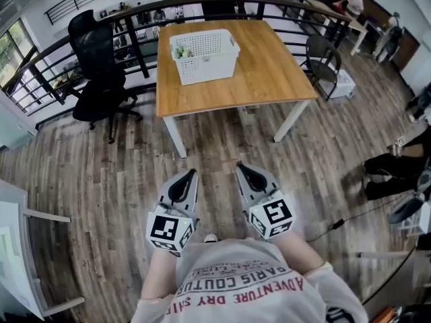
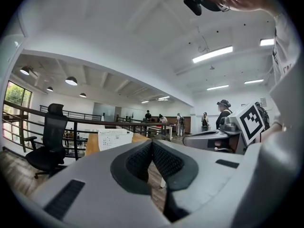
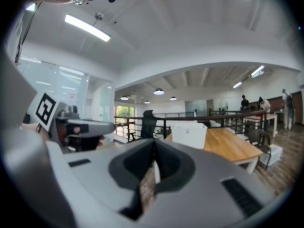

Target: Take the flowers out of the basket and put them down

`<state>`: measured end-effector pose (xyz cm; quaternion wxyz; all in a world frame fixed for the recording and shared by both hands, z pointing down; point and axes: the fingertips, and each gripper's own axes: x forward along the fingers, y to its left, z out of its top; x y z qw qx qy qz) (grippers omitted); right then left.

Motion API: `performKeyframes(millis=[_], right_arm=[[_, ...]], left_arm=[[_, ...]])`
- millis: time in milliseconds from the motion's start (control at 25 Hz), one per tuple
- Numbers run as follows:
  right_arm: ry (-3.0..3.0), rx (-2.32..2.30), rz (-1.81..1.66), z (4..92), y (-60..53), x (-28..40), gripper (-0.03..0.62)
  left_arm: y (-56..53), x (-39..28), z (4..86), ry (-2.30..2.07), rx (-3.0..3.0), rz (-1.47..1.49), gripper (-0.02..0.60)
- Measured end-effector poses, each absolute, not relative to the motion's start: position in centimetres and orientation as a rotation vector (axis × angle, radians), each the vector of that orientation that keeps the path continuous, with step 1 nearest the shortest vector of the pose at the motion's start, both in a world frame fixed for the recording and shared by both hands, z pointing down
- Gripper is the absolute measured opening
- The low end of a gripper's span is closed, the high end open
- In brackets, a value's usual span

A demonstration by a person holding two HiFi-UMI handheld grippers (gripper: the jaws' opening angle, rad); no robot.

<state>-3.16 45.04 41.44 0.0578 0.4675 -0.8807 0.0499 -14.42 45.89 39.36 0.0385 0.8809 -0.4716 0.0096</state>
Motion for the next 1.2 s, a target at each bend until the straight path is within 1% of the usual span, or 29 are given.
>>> performKeyframes(millis=[280, 560, 760, 960, 1200], right_arm=[[-2.631, 1.448, 0.179, 42.8, 43.1, -5.8, 0.029], [-2.621, 1.398, 0.183, 44.1, 38.7, -6.8, 0.029], [-2.657, 1.314, 0.226, 45.6, 32.3, -5.8, 0.029], [-2.705, 1.211, 0.220, 45.5, 23.7, -3.9, 0.029], [-2.749, 1.112, 0.186, 44.4, 13.4, -0.8, 0.029]], left_arm=[[43.6, -18.0, 40.7, -1.410, 2.697, 0.058, 0.026], [39.4, -19.0, 41.8, -1.432, 2.656, 0.054, 0.026], [33.8, -17.9, 42.9, -1.500, 2.609, 0.081, 0.026], [26.4, -16.1, 42.1, -1.623, 2.556, 0.085, 0.026], [16.7, -13.0, 40.3, -1.766, 2.512, -0.005, 0.026]])
